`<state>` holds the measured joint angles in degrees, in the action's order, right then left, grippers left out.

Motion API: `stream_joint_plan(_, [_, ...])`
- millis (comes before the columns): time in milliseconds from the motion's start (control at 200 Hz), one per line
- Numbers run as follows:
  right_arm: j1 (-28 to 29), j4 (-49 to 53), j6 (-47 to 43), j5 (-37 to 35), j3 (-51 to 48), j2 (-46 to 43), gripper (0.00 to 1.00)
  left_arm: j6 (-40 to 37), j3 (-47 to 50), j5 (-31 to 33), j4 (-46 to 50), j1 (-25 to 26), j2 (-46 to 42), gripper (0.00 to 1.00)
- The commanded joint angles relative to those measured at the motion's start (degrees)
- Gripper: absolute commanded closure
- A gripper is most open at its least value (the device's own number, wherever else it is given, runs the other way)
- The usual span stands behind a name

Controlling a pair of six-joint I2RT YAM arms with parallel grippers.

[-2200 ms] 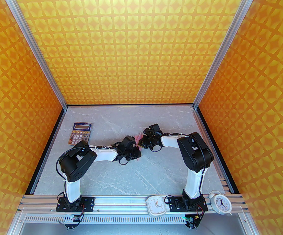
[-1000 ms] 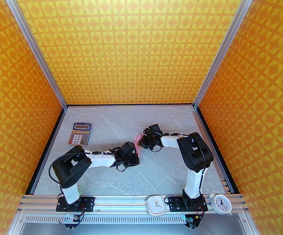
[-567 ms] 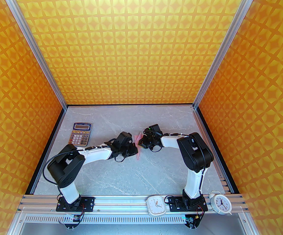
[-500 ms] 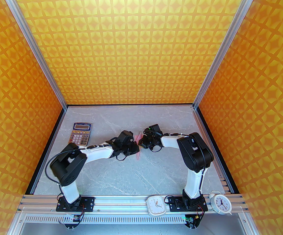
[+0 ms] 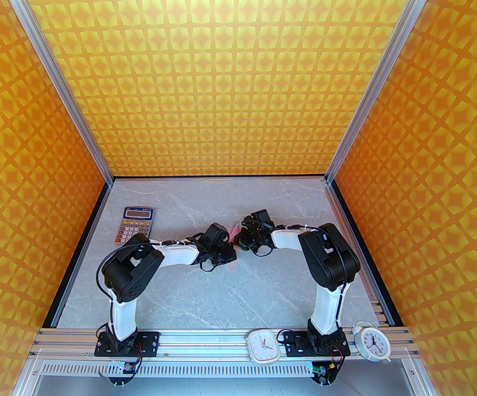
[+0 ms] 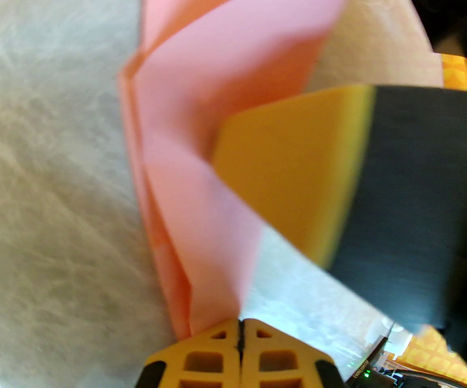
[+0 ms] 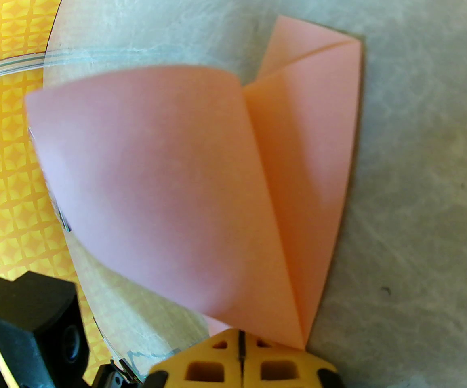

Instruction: Fold a paper plane with a square sheet of paper (fold left side to right side)

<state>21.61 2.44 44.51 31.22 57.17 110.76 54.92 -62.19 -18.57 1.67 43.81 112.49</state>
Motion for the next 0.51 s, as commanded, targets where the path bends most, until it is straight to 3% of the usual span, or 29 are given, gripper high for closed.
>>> stream_joint_plan(0, [-0.2, 3.4, 0.2, -5.4, -2.1, 0.6, 0.96, -1.4, -1.0, 1.9, 3.3, 0.1, 1.9, 0.98])
stream_joint_plan(190, [-0.2, 3.2, -0.2, -5.3, -1.9, -0.3, 0.96, -0.6, -0.7, 2.6, 5.5, 0.7, 2.7, 1.0])
stream_joint_plan(500, [-0.2, 2.6, 0.0, -5.0, -2.6, -0.3, 0.96, -1.1, -0.1, 0.1, 1.2, -0.5, -2.8, 0.98])
